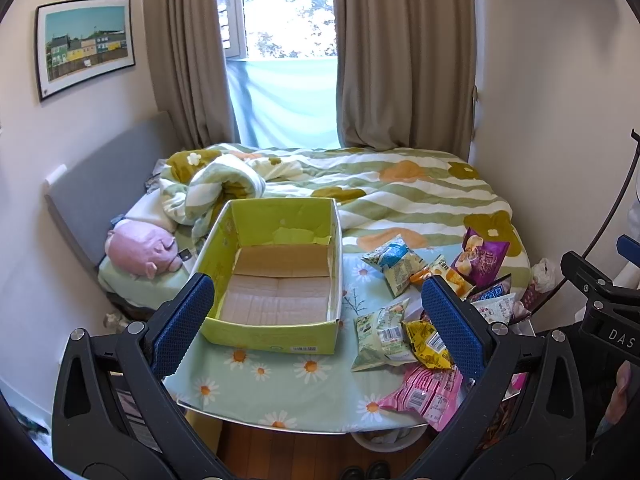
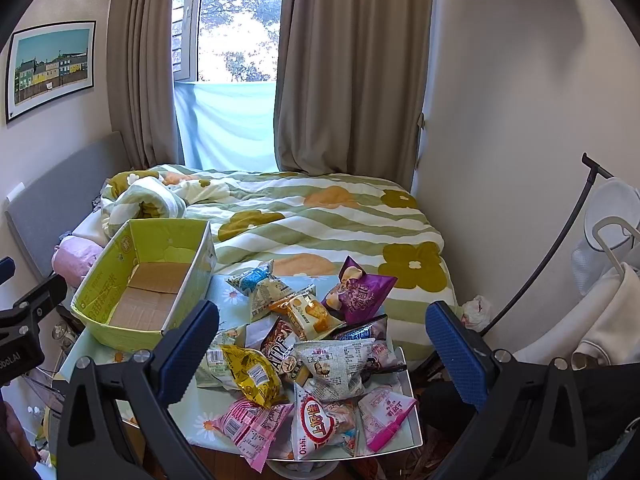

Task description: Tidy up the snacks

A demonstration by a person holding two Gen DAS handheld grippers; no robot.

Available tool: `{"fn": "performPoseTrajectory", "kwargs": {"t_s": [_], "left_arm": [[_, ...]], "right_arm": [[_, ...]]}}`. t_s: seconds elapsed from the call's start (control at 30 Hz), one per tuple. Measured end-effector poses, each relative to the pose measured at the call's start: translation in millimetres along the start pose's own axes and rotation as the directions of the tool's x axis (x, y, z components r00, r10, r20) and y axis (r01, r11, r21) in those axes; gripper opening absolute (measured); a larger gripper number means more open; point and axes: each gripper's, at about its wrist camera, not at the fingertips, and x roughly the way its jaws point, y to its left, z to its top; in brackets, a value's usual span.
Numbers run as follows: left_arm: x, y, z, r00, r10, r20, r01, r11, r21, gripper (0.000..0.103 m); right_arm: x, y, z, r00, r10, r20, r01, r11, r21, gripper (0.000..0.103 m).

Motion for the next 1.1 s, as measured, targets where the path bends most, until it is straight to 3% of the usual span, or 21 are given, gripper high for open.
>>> {"fn": "performPoseTrajectory", "kwargs": {"t_s": [1.1], "left_arm": [[-1.3,-4.1,-3.0,1.000,0.000,0.021,-0.001,1.000,0.024,0.102]], "right_arm": [[-6.2,-0.9,-3.4,1.000,-0.008,0.001,0.008,1.000,0.010,0.103]]}}
